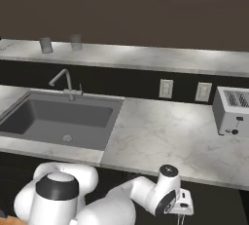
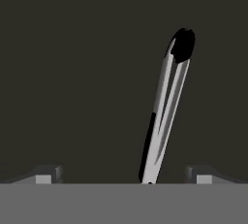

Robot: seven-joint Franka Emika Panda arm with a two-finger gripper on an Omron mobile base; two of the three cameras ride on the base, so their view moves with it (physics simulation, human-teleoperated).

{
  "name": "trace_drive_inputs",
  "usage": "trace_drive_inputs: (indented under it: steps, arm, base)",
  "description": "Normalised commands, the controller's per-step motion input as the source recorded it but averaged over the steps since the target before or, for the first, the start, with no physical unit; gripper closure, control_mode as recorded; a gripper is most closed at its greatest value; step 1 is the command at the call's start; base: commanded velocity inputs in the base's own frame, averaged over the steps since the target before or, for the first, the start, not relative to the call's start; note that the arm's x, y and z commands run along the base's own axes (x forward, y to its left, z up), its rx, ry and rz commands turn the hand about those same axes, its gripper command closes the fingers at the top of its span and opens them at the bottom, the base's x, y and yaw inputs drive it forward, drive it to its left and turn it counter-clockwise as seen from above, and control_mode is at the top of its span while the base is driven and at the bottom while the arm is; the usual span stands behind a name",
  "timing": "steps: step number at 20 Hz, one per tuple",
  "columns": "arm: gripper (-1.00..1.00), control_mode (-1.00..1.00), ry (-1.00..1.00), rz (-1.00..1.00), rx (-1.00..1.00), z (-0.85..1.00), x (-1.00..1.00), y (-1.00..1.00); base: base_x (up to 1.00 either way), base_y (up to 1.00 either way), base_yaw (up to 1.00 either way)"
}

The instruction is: Take the tongs from the drawer on the right and place them on the dining counter next to the tray containing the kebab skewer.

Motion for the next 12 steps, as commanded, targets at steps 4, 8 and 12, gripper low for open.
trace_drive_inputs:
  steps: [4,8,12]
  arm:
    - [-1.00,-1.00,0.00,0.00,0.00,-0.31,0.00,-0.10]
    - [-1.00,-1.00,0.00,0.00,0.00,-0.31,0.00,-0.10]
    - [-1.00,-1.00,0.00,0.00,0.00,-0.30,0.00,-0.07]
  base:
    - [0.00,0.00,0.00]
    - [0.00,0.00,0.00]
    - [0.00,0.00,0.00]
